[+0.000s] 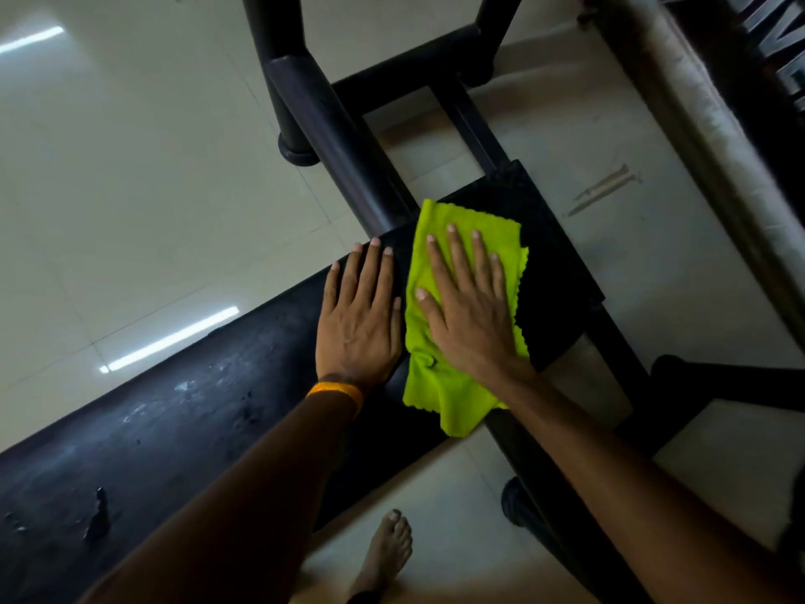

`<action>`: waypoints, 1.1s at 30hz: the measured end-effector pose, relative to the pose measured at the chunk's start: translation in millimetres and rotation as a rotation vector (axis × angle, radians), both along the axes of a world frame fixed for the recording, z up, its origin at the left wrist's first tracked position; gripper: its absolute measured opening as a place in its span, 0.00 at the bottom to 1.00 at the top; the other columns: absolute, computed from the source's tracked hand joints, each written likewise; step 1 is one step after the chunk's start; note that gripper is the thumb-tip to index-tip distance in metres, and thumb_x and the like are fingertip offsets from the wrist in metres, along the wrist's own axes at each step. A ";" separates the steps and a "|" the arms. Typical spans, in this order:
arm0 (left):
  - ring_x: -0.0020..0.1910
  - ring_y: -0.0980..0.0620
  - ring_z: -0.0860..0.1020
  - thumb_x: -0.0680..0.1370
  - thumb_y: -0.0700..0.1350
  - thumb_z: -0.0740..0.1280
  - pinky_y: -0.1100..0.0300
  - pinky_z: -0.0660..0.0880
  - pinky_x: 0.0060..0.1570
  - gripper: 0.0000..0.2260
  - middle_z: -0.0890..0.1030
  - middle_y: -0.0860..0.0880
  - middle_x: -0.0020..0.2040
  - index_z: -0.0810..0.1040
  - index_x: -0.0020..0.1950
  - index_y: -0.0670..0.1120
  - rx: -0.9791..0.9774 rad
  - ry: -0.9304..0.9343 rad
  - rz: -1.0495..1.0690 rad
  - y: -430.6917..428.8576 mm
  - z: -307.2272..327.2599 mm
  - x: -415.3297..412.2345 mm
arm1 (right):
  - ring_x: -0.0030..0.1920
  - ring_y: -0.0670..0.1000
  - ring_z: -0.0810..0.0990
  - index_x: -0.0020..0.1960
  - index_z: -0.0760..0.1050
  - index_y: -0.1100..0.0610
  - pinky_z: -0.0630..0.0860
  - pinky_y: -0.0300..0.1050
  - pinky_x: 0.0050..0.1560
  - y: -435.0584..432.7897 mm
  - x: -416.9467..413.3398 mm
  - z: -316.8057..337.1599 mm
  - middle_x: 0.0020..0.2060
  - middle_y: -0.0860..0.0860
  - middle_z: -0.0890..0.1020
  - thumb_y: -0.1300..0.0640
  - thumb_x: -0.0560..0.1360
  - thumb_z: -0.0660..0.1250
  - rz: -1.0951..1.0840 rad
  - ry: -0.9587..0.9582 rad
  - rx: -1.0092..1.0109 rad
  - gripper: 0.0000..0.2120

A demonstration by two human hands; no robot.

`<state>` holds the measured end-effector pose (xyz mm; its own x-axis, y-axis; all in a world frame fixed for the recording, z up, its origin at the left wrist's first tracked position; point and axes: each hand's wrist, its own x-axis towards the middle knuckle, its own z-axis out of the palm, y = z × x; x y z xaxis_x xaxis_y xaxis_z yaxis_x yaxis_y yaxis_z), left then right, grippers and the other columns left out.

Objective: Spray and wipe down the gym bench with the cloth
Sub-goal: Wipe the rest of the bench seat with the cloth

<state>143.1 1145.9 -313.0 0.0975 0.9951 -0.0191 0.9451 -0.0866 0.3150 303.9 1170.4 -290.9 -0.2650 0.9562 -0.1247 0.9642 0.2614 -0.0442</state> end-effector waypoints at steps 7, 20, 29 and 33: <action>0.82 0.45 0.52 0.83 0.51 0.51 0.44 0.50 0.80 0.28 0.54 0.44 0.83 0.54 0.82 0.43 -0.009 0.030 -0.003 -0.1 -1.0 1.2 | 0.74 0.61 0.67 0.73 0.70 0.50 0.57 0.59 0.76 118.6 33.6 -4.1 0.71 0.56 0.72 0.34 0.79 0.45 -0.129 0.026 -0.003 0.32; 0.82 0.45 0.52 0.82 0.51 0.51 0.45 0.51 0.80 0.29 0.55 0.44 0.82 0.54 0.82 0.43 -0.007 0.061 0.003 -0.1 -2.3 1.1 | 0.82 0.60 0.49 0.82 0.52 0.43 0.51 0.62 0.79 36.3 22.9 9.7 0.82 0.53 0.51 0.30 0.76 0.50 -0.258 0.099 -0.091 0.37; 0.82 0.46 0.53 0.82 0.50 0.52 0.45 0.50 0.80 0.28 0.56 0.44 0.82 0.55 0.82 0.43 0.010 0.042 0.012 -0.6 -3.5 1.6 | 0.82 0.57 0.48 0.82 0.51 0.45 0.50 0.62 0.79 -41.8 11.5 12.6 0.82 0.52 0.51 0.33 0.77 0.53 -0.363 0.084 -0.076 0.37; 0.82 0.46 0.53 0.82 0.50 0.51 0.45 0.51 0.79 0.28 0.56 0.44 0.82 0.55 0.82 0.43 0.017 0.036 0.016 -1.0 -5.1 2.1 | 0.82 0.58 0.48 0.82 0.50 0.44 0.51 0.61 0.79 -44.0 22.4 14.9 0.82 0.52 0.51 0.30 0.74 0.51 -0.380 0.104 -0.144 0.39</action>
